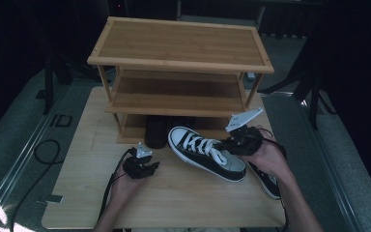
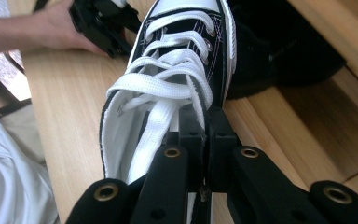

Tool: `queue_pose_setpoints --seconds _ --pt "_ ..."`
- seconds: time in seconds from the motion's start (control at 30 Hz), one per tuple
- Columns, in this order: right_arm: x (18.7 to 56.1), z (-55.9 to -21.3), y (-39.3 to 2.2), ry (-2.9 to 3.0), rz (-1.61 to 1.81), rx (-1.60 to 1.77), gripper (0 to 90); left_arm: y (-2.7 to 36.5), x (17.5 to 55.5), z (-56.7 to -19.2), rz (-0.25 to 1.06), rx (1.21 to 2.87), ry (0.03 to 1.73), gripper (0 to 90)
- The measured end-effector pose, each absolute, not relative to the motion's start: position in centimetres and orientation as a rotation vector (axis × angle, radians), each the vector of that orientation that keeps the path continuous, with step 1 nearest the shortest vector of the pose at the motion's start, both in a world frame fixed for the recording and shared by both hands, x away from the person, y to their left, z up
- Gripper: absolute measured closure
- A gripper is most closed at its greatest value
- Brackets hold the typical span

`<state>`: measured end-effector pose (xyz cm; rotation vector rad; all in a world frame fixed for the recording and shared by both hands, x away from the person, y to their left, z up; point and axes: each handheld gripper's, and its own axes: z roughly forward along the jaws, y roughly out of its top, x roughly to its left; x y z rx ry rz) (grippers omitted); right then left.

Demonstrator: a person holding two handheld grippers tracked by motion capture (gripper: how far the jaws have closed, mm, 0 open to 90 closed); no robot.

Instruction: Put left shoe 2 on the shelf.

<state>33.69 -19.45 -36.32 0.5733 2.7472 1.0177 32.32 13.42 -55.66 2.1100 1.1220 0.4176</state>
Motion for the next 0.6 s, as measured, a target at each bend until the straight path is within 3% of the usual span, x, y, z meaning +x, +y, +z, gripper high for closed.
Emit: queue_pose_setpoints --seconds 0.6 --pt "34.7 -33.0 -18.8 2.694 1.106 0.571 88.0 13.4 32.3 -55.7 0.418 2.111 1.121 58.1"
